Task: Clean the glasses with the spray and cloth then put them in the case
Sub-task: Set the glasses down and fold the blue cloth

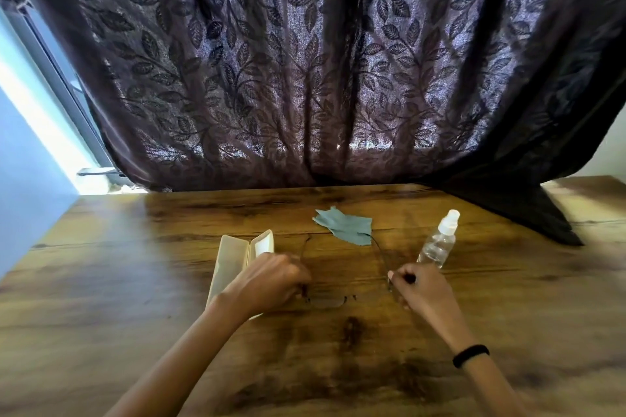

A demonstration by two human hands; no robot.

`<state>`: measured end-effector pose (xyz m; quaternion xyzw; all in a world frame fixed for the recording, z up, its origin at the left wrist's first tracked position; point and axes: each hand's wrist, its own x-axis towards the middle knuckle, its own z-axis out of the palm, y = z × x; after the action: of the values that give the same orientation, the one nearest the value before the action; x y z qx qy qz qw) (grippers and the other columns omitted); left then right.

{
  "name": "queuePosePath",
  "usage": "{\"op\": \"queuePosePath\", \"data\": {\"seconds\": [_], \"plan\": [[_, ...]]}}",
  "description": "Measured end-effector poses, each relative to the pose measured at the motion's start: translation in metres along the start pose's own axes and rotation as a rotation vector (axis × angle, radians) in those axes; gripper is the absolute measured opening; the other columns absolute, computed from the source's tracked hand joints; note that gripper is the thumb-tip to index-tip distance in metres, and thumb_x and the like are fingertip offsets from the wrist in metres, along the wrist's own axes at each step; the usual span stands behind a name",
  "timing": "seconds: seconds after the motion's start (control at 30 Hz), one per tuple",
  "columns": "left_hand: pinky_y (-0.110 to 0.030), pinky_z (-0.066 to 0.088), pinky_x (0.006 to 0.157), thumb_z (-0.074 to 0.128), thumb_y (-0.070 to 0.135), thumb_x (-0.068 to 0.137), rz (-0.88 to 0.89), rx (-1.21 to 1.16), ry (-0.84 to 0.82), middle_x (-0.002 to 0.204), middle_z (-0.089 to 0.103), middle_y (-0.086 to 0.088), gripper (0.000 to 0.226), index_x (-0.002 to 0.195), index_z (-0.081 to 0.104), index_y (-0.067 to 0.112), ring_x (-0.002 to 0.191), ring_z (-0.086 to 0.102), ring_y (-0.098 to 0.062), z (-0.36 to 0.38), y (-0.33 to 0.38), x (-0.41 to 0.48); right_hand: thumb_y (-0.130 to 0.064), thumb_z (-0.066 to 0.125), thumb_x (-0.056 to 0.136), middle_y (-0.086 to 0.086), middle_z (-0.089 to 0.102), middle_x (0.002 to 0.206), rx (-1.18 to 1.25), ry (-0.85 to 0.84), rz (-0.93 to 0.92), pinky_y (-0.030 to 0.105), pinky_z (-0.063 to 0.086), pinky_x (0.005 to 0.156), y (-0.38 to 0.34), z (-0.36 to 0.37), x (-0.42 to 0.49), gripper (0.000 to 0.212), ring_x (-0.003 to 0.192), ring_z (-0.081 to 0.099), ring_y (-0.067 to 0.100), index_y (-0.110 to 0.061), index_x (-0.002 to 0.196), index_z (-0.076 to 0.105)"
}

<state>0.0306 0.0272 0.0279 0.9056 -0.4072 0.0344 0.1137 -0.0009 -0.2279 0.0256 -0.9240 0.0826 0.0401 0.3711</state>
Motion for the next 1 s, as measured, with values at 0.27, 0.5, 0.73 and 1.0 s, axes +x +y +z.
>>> {"op": "queuePosePath", "data": {"seconds": [0.27,0.5,0.73,1.0], "plan": [[-0.024,0.045,0.083,0.051,0.013,0.092,-0.008,-0.029,-0.017,0.11,0.068,0.001,0.021,0.106,0.066,0.018,0.107,0.058,-0.01,0.002,0.002,0.003,-0.028,0.052,0.093,-0.004,0.061,0.068,-0.073,-0.026,0.011,0.014,0.043,0.054,0.002,0.0,0.002,0.017,0.061,0.062,0.008,-0.015,0.088,0.062],[-0.018,0.048,0.074,0.066,0.013,0.081,-0.062,-0.105,0.021,0.107,0.07,0.007,0.021,0.099,0.069,0.023,0.099,0.062,-0.01,-0.009,-0.011,0.012,-0.024,0.054,0.091,-0.008,0.057,0.076,-0.219,0.144,-0.142,0.013,0.038,0.055,-0.014,-0.005,0.016,0.014,0.062,0.051,0.001,-0.015,0.094,0.064],[-0.018,0.039,0.063,0.064,0.028,0.084,-0.313,-0.122,0.16,0.097,0.072,0.01,0.017,0.1,0.069,0.03,0.085,0.064,-0.006,-0.017,-0.038,0.055,-0.015,0.053,0.09,0.006,0.068,0.091,-0.233,0.195,-0.219,0.036,0.05,0.073,-0.049,0.002,0.071,0.014,0.084,0.062,0.022,-0.011,0.087,0.067],[-0.028,0.045,0.073,0.059,0.025,0.087,-0.442,-0.117,0.058,0.108,0.069,0.002,0.018,0.102,0.069,0.025,0.096,0.064,-0.019,0.007,-0.057,0.099,-0.006,0.05,0.088,0.009,0.069,0.09,-0.243,0.142,-0.088,0.039,0.053,0.077,-0.048,0.014,0.128,0.017,0.088,0.063,0.027,-0.011,0.079,0.064]]}}
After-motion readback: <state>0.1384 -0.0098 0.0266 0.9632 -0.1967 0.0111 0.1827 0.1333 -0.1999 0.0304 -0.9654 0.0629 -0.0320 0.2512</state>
